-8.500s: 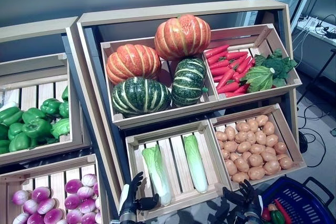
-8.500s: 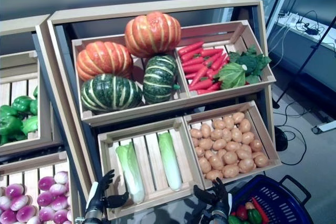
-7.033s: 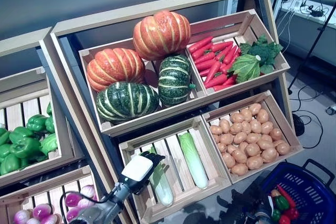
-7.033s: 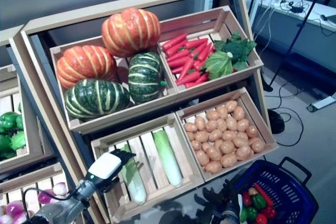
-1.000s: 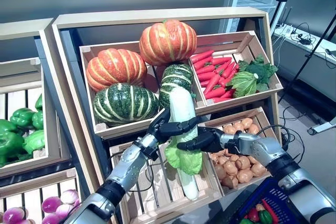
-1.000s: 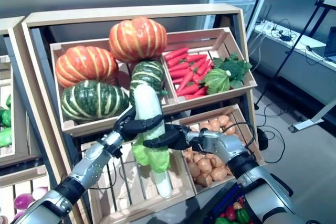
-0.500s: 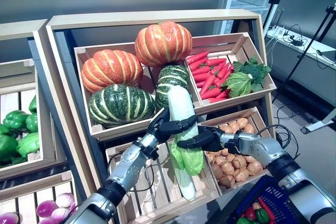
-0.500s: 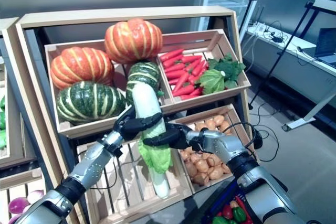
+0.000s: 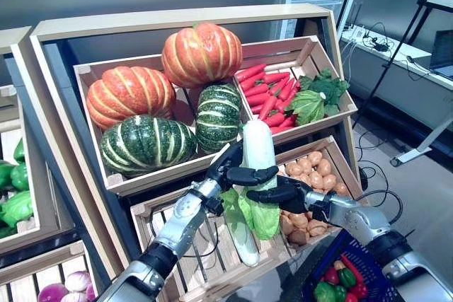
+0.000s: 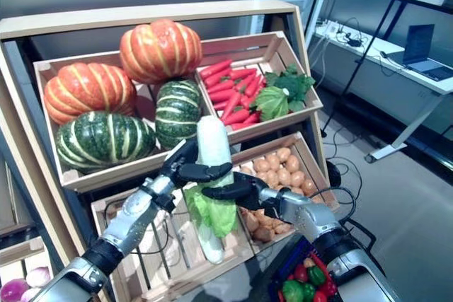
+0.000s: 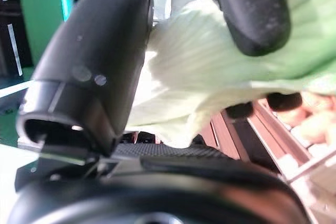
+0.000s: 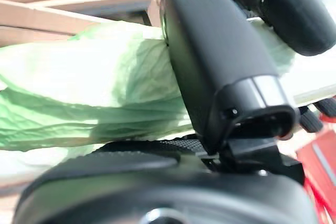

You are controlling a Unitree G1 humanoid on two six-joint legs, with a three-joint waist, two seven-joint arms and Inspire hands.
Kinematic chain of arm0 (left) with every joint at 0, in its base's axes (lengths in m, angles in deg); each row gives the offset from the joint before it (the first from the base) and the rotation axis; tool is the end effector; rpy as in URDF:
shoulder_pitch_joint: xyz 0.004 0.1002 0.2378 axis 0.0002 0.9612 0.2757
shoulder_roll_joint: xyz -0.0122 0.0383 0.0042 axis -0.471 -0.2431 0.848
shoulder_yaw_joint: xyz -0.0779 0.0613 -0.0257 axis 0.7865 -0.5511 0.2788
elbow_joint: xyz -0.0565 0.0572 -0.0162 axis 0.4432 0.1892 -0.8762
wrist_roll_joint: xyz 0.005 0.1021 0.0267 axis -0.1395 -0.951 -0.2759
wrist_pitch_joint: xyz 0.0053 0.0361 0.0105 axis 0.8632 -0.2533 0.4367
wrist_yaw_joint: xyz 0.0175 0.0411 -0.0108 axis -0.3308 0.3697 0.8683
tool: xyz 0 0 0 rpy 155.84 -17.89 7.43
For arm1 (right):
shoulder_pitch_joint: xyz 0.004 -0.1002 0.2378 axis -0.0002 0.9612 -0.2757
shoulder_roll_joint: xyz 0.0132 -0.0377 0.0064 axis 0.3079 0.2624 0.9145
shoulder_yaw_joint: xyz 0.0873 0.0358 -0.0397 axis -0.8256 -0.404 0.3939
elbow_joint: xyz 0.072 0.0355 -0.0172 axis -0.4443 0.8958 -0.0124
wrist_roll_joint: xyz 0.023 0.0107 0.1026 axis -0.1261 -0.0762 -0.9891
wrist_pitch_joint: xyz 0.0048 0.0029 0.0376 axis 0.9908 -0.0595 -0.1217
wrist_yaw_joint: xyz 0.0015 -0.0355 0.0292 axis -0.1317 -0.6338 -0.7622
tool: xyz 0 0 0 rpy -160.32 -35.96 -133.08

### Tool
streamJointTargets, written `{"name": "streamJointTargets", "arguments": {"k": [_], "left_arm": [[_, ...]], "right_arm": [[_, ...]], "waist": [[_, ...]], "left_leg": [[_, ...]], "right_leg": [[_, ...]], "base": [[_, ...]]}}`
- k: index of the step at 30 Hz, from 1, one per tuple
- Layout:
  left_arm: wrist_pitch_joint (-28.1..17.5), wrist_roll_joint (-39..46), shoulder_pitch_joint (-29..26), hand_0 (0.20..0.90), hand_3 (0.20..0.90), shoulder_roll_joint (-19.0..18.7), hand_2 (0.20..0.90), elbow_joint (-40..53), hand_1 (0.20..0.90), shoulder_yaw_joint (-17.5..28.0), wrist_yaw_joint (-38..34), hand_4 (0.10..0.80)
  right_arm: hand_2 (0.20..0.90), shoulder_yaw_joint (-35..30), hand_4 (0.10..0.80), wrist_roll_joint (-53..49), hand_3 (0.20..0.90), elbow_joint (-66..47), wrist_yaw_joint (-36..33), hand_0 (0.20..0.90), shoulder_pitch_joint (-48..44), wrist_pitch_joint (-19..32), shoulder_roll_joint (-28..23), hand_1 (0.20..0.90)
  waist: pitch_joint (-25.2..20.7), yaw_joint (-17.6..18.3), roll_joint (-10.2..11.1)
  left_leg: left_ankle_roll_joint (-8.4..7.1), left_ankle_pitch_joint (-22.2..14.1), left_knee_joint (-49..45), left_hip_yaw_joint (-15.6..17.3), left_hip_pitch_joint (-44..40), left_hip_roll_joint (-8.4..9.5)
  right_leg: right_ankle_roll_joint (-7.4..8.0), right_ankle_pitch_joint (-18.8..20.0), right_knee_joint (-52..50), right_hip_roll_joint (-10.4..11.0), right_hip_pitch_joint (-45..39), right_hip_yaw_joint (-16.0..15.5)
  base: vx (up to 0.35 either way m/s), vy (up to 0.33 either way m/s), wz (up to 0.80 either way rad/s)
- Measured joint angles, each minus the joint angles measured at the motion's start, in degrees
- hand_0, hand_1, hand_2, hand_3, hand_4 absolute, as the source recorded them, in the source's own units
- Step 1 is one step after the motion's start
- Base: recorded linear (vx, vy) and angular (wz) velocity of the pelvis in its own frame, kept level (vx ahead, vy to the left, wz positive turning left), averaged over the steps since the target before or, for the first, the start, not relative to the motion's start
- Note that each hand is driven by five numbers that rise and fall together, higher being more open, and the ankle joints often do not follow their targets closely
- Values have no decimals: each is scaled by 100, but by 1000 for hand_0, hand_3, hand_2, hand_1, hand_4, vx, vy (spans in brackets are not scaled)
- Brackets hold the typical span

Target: Put vegetables into the basket

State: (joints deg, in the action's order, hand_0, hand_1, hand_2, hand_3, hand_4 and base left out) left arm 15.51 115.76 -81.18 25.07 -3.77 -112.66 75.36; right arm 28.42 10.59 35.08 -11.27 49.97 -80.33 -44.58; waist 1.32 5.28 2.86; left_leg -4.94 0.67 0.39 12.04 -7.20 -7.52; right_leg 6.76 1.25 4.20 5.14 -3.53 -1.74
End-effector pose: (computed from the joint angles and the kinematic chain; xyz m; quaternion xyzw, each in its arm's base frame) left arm 0.2560 0.1321 0.0397 -0.0324 -0.0375 -0.2488 0.9673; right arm 0.2635 -0.1883 0.0436 0.1361 0.2783 0.3293 0.8920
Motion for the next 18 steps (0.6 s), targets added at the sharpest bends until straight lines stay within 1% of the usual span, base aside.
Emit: {"name": "streamJointTargets", "arguments": {"k": [1,2,3,4,5,7,8,9,10,11,12,13,14,15,16,17,18], "left_arm": [[-66,-171,6,900,900,30,900,9,900,1,-179,800],[-110,-304,13,900,900,59,900,5,900,1,-288,800],[-200,-430,18,900,900,79,900,-5,900,1,-407,800],[-282,-534,-34,900,900,114,900,-4,900,1,-488,800],[-308,-651,-117,900,900,124,900,-28,900,2,-543,800],[-323,-817,-135,900,900,128,900,-9,900,1,-590,800],[-322,-873,-135,900,900,129,900,-7,900,-2,-600,800],[-318,-876,-134,900,900,129,900,-18,900,-1,-601,800],[-304,-893,-134,900,900,128,900,-50,900,-6,-606,800],[-304,-906,-137,900,900,125,900,-63,900,-5,-609,800],[-307,-920,-144,900,900,125,900,-74,900,-5,-625,800],[-302,-949,-145,900,900,131,900,-88,900,-7,-643,800],[-298,-990,-163,900,900,144,900,-108,900,-7,-659,800],[-287,-1014,-162,900,900,217,900,-158,900,-7,-703,800],[-293,-1029,-170,900,900,235,900,-171,900,-7,-744,800],[-314,-1041,-172,900,900,222,900,-164,900,-7,-754,800],[-323,-1048,-171,900,900,145,900,-117,900,-6,-784,800]], "right_arm": [[300,-1,400,0,300,2,-93,300,1,70,22,300],[300,-5,400,-1,300,4,-134,300,2,91,23,300],[300,-11,400,0,300,12,-170,300,2,181,26,300],[300,-42,400,-1,300,-9,-201,300,12,307,22,300],[300,-134,400,-10,300,-15,-282,300,114,441,132,300],[300,-306,400,-17,300,-47,-330,300,314,528,306,300],[300,-348,400,-17,300,-47,-348,300,377,539,371,300],[300,-360,400,-15,300,-38,-407,300,408,539,426,300],[300,-370,400,-15,300,-19,-457,300,455,542,482,300],[300,-372,400,-15,300,-3,-464,300,455,548,504,300],[300,-373,400,-15,300,1,-477,300,455,561,512,300],[300,-374,400,-15,300,93,-474,300,447,615,550,300],[300,-374,400,-15,300,153,-473,300,447,671,580,300],[300,-375,400,-15,300,201,-473,300,452,696,583,300],[300,-378,400,-15,300,202,-474,300,448,719,578,300],[300,-379,400,-15,300,203,-475,300,451,742,596,300],[300,-380,400,-15,300,204,-479,300,443,760,660,300]], "waist": [[76,-46,68],[107,-35,63],[119,-16,-41],[180,21,-211],[262,17,-218],[338,204,-122],[398,281,-80],[475,272,-55],[509,263,-50],[527,238,-62],[611,176,-84],[683,140,-168],[729,128,-230],[797,98,-398],[826,-69,-484],[820,-268,-452],[803,-422,-287]], "left_leg": [[24,-77,-398,-189,167,49],[69,-215,-577,-334,321,80],[98,-240,-243,-551,253,176],[115,-210,48,-566,176,224],[126,-202,220,-547,40,259],[195,-69,422,-477,13,367],[267,-7,466,-433,9,389],[284,-18,467,-315,-22,400],[309,-12,439,-172,-11,402],[312,-16,448,-121,-14,393],[323,-22,455,-10,-55,395],[346,-6,467,120,-62,291],[330,28,468,166,-79,224],[250,80,467,341,-75,2],[171,131,463,438,-69,-145],[82,156,463,439,-69,-190],[-25,180,466,386,-73,-107]], "right_leg": [[-9,45,-48,77,54,158],[-11,82,-43,130,79,251],[10,128,-40,85,142,340],[39,167,-39,-26,206,406],[58,204,-44,-58,235,495],[147,269,-56,50,371,501],[167,314,-98,102,428,435],[158,333,-200,115,522,316],[133,452,-211,111,588,220],[118,501,-228,96,634,143],[86,601,-245,75,695,-24],[153,674,-200,77,704,-127],[130,611,-367,93,713,-316],[-14,400,-760,138,684,-602],[88,283,-987,272,648,-820],[188,217,-911,490,510,-1133],[240,232,-452,674,159,-1103]], "base": [[-190,235,-64],[-195,237,-61],[-209,192,-54],[-196,133,-69],[-248,98,-64],[-286,57,-37],[-324,23,-29],[-272,-2,-41],[-270,-17,-49],[-212,-74,-54],[-208,-155,-50],[-184,-183,-41],[-120,-216,-6],[-87,-224,1],[-90,-250,-5],[-81,-248,-14],[-71,-209,2]]}}
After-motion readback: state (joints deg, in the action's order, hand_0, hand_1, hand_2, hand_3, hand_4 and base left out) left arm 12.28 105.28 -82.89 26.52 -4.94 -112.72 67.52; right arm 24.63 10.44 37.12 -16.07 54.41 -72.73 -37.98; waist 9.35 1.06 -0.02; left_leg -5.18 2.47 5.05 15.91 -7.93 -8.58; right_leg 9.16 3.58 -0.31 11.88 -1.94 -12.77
